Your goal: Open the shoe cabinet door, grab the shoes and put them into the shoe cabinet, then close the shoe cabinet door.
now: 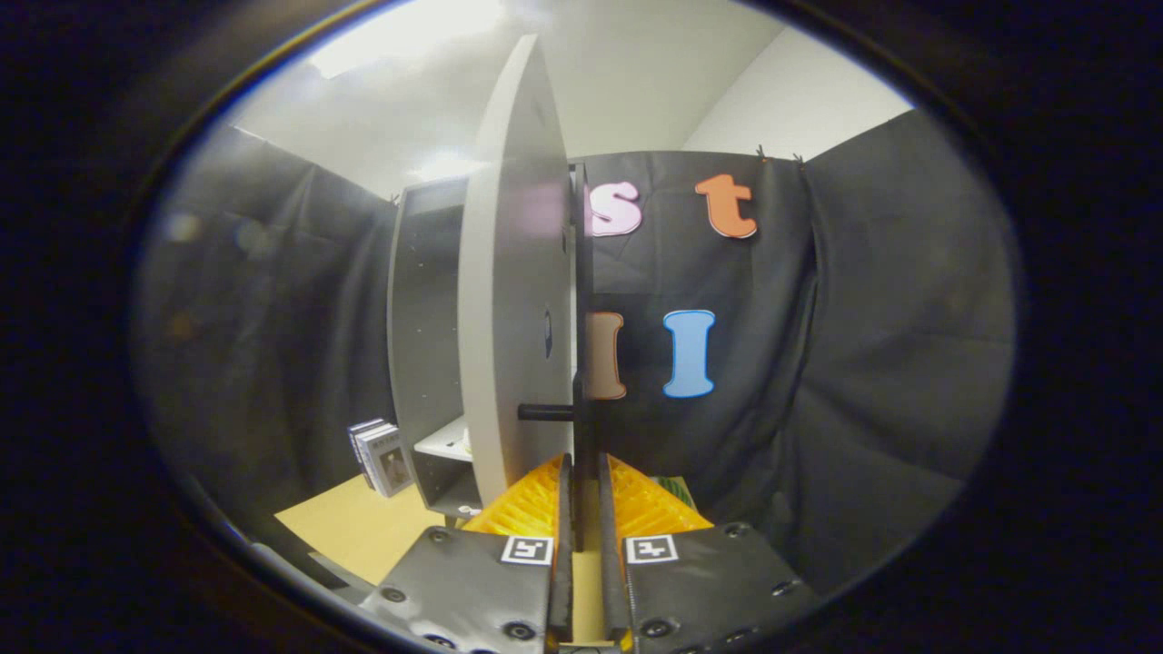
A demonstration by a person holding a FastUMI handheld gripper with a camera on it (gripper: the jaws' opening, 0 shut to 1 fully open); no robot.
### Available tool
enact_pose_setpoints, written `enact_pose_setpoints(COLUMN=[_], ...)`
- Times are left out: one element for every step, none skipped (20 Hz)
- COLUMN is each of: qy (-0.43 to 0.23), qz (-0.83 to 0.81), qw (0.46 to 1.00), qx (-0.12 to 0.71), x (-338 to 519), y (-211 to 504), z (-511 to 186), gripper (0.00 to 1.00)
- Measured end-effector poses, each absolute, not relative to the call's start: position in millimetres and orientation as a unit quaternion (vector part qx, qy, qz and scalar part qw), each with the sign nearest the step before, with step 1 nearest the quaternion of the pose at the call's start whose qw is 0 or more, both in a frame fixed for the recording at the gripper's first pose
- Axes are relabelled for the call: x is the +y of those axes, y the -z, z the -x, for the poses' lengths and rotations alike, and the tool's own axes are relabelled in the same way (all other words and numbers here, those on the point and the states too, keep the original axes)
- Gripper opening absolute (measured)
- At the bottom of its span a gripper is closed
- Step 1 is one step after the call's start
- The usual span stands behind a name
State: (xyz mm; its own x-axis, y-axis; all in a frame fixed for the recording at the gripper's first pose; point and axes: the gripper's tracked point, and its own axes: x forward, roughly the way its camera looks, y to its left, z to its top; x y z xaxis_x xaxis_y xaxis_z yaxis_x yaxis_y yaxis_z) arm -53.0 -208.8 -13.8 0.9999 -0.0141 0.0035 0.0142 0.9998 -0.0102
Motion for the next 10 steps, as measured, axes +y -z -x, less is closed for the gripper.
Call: enact_pose_setpoints(qy=[0.01,0.014,0.019,0.025,0.029,0.035,0.039,0.043,0.044,0.044], qz=[0.006,0.007,0.009,0.013,0.016,0.018,0.02,0.02,0.018,0.017], qw=[1.0,1.0,1.0,1.0,0.999,0.999,0.999,0.999,0.999,0.999], qx=[-0.004,-0.008,-0.01,-0.013,-0.014,-0.014,-0.017,-0.021,-0.025,-0.025], x=[-205.8,-202.1,-199.7,-195.7,-190.0,-181.9,-172.8,-163.4,-152.7,-140.4], y=[11.9,7.6,4.2,0.4,-1.1,-3.8,-7.1,-11.4,-14.0,-13.6], z=[62.3,71.3,77.8,85.7,91.8,96.7,98.5,100.3,98.4,96.0], gripper=[0.15,0.15,0.15,0.15,0.15,0.15,0.15,0.15,0.15,0.15])
